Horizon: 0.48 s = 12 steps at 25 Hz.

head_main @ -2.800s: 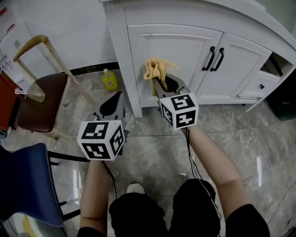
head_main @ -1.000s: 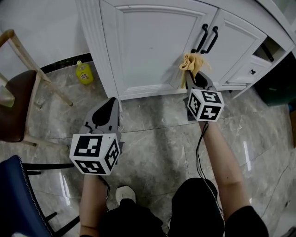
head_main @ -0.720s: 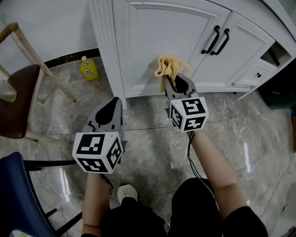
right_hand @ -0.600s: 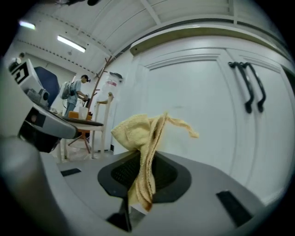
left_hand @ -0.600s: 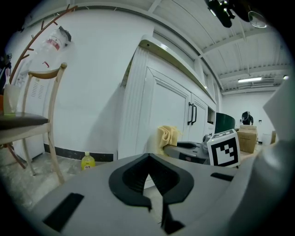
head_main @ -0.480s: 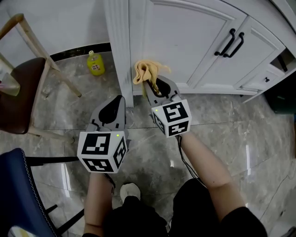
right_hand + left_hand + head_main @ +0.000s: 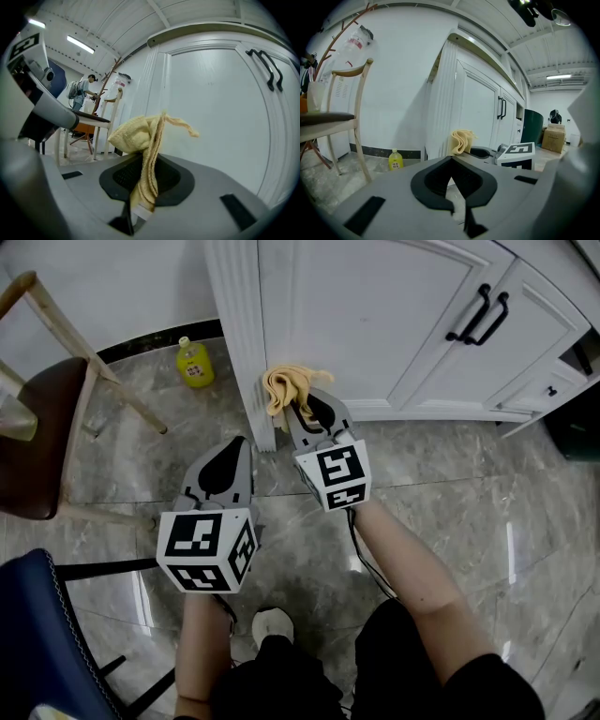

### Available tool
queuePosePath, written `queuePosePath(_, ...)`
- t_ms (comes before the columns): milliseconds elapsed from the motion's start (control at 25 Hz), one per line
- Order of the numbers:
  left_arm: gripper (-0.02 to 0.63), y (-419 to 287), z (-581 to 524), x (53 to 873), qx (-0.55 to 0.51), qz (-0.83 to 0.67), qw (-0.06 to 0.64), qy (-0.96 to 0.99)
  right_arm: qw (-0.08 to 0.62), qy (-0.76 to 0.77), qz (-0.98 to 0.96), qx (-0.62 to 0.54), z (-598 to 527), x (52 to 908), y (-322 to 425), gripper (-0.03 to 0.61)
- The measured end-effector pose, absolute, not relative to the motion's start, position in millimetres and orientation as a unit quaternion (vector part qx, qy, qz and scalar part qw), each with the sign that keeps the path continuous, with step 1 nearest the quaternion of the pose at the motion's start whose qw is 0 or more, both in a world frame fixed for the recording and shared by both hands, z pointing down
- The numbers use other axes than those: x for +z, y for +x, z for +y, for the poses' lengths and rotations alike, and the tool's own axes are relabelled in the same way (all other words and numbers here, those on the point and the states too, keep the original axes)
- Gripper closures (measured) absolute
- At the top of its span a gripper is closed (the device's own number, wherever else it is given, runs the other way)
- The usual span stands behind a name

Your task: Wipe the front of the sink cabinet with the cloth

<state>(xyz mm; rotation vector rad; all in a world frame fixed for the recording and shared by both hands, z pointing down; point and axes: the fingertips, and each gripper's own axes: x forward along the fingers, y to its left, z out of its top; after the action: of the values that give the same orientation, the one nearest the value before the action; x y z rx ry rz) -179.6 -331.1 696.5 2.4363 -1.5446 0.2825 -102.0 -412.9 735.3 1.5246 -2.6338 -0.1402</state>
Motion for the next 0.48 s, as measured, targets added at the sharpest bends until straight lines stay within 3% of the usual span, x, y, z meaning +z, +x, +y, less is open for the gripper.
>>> queuePosePath(480,0.598,-146,-331,704,0.105,-0.503,0.125,0.848,0.064,0.57,-0.818,-0.032,-417,746,-19,0.5)
